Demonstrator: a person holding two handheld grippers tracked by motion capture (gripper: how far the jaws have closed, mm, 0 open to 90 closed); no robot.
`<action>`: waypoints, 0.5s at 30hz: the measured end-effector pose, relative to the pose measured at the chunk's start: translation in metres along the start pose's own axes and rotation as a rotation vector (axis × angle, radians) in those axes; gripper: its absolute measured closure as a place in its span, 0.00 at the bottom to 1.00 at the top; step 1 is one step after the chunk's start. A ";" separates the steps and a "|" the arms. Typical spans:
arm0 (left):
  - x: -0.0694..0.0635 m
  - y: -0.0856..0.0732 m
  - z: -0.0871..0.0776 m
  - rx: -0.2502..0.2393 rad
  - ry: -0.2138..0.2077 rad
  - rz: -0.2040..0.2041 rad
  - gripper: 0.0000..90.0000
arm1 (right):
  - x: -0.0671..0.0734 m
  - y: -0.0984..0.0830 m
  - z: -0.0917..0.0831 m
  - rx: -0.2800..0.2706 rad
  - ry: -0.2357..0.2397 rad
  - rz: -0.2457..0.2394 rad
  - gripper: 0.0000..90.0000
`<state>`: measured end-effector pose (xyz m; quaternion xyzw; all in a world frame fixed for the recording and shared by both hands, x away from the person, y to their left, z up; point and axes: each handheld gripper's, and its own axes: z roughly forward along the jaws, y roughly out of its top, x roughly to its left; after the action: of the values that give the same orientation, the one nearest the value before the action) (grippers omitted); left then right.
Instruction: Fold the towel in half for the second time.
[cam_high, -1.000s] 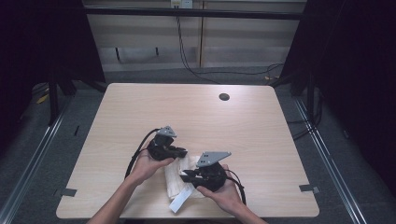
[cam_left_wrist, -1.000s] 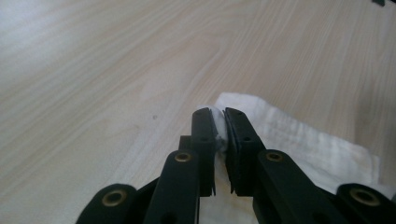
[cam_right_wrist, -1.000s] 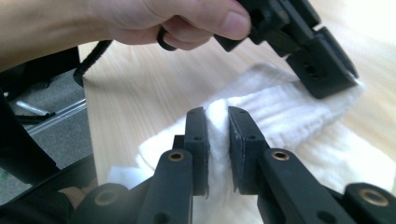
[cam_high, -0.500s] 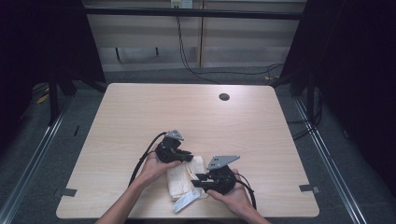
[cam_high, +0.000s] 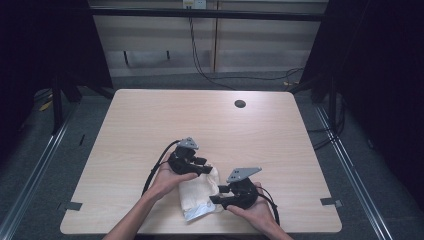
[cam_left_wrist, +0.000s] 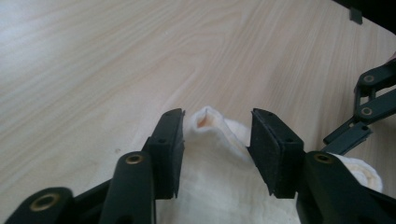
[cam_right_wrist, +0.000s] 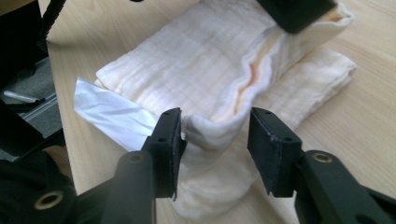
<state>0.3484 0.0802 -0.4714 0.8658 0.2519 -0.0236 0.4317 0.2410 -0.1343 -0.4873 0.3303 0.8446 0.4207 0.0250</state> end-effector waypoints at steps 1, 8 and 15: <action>0.000 0.001 -0.002 -0.005 0.003 0.003 0.60 | -0.001 -0.001 -0.001 -0.002 0.005 0.008 0.59; -0.002 0.002 -0.013 -0.026 0.012 0.030 0.57 | -0.009 -0.003 -0.009 -0.004 -0.021 0.002 0.52; 0.001 -0.004 -0.021 -0.013 0.029 0.025 0.57 | -0.020 -0.006 -0.019 -0.029 -0.043 0.037 0.51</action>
<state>0.3438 0.0983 -0.4618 0.8663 0.2475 -0.0039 0.4339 0.2469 -0.1617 -0.4842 0.3547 0.8314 0.4259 0.0400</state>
